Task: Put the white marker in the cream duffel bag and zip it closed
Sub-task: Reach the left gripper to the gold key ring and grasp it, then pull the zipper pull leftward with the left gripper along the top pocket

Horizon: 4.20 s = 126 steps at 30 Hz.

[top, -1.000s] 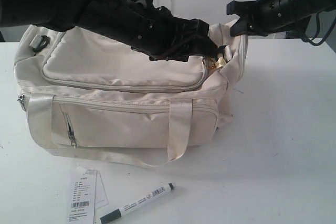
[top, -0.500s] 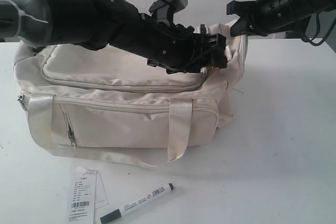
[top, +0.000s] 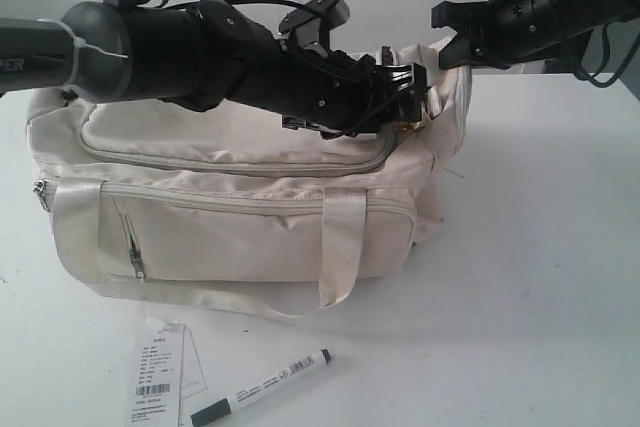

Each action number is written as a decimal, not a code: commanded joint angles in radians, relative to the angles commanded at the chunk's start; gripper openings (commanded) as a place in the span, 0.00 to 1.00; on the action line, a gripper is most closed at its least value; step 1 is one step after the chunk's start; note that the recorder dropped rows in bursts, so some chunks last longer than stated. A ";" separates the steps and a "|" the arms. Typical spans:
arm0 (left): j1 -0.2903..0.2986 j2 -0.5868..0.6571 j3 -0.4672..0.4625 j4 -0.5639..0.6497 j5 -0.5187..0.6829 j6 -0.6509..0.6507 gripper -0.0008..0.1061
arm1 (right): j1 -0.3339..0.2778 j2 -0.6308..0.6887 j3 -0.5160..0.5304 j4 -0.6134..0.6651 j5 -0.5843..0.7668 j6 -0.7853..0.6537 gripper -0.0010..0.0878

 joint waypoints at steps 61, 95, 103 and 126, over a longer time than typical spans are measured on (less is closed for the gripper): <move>-0.041 0.007 -0.017 0.203 -0.002 1.685 0.52 | 0.000 0.000 0.000 0.000 0.000 0.000 0.01; -0.050 0.007 -0.019 0.193 -0.198 1.576 0.01 | 0.000 0.000 0.000 0.000 0.000 0.000 0.01; -0.050 -0.062 -0.017 0.193 -0.086 1.415 0.01 | 0.000 0.000 0.000 0.000 0.000 0.000 0.01; -0.048 -0.121 -0.014 0.380 0.247 0.863 0.01 | 0.000 0.000 0.000 0.000 0.000 0.000 0.01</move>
